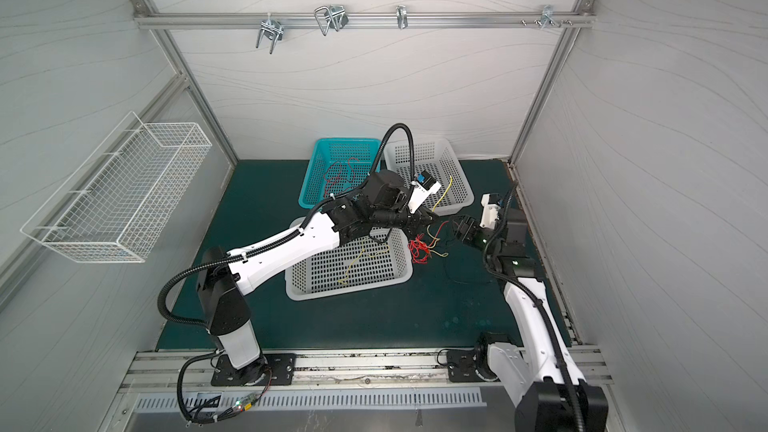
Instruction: Untangle the cables
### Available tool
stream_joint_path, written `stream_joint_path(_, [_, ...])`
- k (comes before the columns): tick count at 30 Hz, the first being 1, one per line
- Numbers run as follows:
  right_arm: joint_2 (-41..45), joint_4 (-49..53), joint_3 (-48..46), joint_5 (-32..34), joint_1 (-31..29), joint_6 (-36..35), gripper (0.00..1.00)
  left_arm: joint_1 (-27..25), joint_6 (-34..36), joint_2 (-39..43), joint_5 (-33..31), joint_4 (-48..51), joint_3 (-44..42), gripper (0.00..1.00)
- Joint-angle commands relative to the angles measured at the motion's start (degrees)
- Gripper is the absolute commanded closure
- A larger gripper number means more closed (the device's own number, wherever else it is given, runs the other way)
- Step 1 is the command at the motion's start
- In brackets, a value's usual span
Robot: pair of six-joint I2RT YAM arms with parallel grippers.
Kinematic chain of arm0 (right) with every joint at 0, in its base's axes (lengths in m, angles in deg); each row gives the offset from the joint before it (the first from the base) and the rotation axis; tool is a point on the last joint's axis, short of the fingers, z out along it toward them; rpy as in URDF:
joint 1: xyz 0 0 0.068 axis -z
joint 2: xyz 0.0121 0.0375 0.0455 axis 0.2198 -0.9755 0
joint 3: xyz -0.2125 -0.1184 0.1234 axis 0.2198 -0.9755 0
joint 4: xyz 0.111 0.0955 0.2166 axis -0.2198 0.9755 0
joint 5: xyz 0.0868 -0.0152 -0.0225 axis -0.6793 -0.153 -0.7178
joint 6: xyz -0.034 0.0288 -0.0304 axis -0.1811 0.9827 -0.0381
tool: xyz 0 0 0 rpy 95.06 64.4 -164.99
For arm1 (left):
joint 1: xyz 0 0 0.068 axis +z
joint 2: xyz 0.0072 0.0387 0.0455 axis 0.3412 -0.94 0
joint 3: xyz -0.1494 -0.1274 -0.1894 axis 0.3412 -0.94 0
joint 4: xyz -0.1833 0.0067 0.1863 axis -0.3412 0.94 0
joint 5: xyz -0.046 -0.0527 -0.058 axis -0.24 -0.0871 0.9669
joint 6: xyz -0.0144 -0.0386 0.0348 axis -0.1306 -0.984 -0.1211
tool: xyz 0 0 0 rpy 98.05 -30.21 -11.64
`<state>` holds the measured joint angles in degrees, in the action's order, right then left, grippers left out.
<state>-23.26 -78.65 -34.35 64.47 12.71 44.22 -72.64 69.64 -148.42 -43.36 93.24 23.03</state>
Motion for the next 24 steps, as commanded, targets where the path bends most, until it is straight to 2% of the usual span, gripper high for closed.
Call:
stream_joint_path(1, [0.77,2.85,0.85,1.71,-0.27,-3.16,0.38,-0.31,1.74,-1.03,3.94,-2.41,3.66,1.00])
stream_joint_path(6, [-5.32,-0.85,2.06,-3.60,-0.27,-3.89,0.36,-0.47,2.10,-0.88,7.35,-2.85,3.59,1.00])
stream_joint_path(13, [-20.20,-12.26,3.86,-17.82,-1.52,-0.35,0.34,-0.66,2.98,-0.19,8.04,-1.61,2.92,1.00])
stream_joint_path(19, [-28.28,-12.04,6.22,-19.32,-7.41,-2.64,0.32,-0.69,3.94,1.38,7.76,-2.29,0.80,1.00])
stream_joint_path(24, [-30.65,-12.05,6.16,-18.90,-10.16,-3.24,0.32,-0.66,4.72,2.04,6.76,-2.38,-0.16,1.00])
